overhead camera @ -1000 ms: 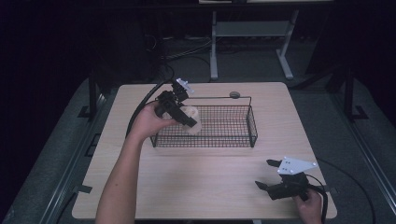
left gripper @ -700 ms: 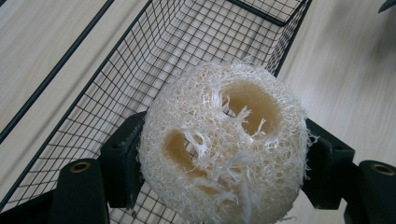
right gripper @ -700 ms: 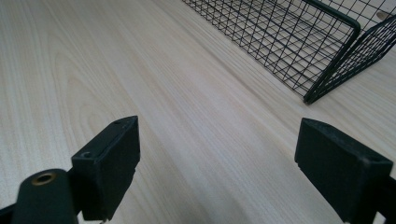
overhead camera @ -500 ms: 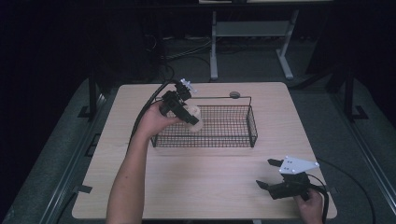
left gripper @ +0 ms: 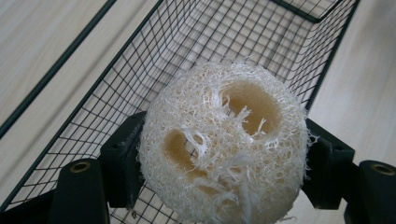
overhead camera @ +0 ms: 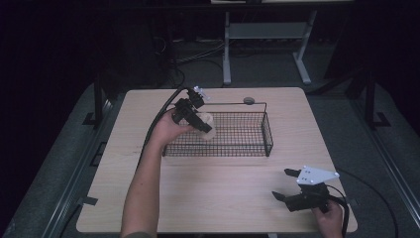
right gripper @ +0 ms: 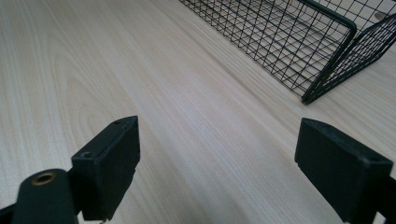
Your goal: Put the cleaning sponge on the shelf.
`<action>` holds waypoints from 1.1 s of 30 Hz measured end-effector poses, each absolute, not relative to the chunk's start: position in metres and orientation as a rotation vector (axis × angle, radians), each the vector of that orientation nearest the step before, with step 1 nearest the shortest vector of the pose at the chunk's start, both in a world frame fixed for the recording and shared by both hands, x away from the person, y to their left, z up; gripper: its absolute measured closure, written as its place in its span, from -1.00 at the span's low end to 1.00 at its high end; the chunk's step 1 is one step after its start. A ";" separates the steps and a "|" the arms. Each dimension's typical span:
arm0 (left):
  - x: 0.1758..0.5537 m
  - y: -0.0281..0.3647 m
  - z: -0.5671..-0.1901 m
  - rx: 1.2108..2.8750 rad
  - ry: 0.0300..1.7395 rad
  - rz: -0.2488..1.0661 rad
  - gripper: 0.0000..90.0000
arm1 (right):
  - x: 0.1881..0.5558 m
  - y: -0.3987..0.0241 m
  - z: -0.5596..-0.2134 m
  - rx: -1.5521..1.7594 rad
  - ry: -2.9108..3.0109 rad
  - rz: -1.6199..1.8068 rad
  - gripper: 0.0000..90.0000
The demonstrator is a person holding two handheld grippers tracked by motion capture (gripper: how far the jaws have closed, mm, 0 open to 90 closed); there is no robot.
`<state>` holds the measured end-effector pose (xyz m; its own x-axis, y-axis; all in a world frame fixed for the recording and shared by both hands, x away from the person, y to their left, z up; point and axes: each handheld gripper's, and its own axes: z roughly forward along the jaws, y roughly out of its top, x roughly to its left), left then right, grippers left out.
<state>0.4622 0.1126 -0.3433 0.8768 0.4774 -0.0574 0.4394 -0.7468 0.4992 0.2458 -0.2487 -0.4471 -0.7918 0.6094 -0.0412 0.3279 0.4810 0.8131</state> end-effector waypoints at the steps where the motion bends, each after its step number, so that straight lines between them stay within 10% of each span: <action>1: 0.463 0.114 -0.347 2.529 0.677 0.095 -0.39 | 0.246 -0.249 -0.447 0.786 2.406 1.218 -0.70; 33: 0.474 0.104 -0.392 2.525 0.778 0.075 -0.40 | 0.245 -0.249 -0.446 0.785 2.403 1.225 -0.70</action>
